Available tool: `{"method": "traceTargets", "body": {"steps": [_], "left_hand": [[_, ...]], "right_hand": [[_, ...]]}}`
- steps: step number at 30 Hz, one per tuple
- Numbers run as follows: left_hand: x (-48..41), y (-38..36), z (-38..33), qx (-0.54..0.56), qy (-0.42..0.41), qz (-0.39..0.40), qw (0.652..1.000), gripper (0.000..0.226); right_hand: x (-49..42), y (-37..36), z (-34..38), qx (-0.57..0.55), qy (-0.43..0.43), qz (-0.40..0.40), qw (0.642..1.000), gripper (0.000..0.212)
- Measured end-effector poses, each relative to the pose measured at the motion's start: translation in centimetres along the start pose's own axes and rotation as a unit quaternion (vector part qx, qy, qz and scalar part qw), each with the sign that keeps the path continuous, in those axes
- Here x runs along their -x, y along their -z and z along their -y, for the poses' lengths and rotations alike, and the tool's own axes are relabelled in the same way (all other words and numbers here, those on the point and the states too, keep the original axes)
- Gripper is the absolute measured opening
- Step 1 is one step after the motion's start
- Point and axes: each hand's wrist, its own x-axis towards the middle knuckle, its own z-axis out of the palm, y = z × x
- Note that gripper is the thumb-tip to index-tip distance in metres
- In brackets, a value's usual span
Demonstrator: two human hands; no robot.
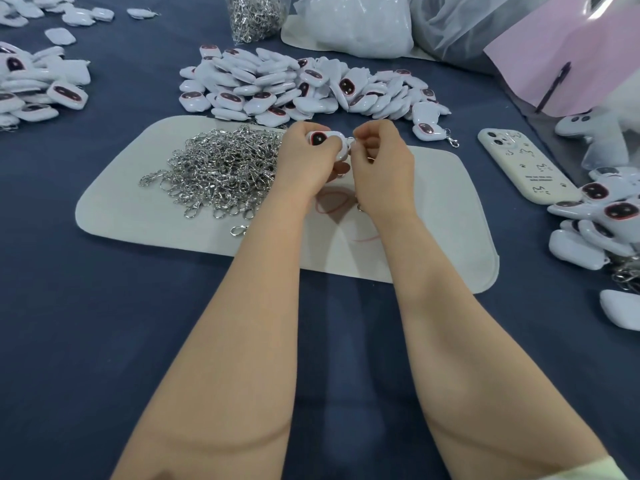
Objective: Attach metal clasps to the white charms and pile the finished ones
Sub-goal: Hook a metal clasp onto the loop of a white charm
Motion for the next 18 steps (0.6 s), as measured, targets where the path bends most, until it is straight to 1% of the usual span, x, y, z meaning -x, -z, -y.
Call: {"method": "traceTargets", "body": {"steps": [7, 10, 12, 14, 16, 18], "left_hand": [[-0.25, -0.01, 0.03, 0.044, 0.014, -0.015, 0.999, 0.016], [-0.16, -0.04, -0.01, 0.074, 0.026, -0.011, 0.997, 0.021], [-0.09, 0.01, -0.04, 0.092, 0.016, -0.024, 0.995, 0.023], [-0.11, 0.08, 0.04, 0.057, -0.021, -0.048, 0.997, 0.028], [-0.24, 0.1, 0.18, -0.024, -0.066, -0.052, 0.996, 0.031], [-0.34, -0.09, 0.38, -0.113, -0.096, -0.034, 0.988, 0.029]], "right_hand": [[-0.07, -0.13, -0.23, -0.024, -0.011, 0.008, 1.0, 0.015], [-0.06, -0.15, -0.44, -0.03, -0.018, 0.012, 0.999, 0.015], [-0.16, -0.12, -0.59, -0.034, -0.025, 0.005, 0.999, 0.013], [-0.36, 0.01, -0.62, -0.048, -0.037, -0.014, 0.998, 0.012], [-0.58, 0.08, -0.56, -0.071, -0.049, -0.03, 0.996, 0.014], [-0.67, 0.07, -0.44, -0.091, -0.059, -0.031, 0.994, 0.018]]}}
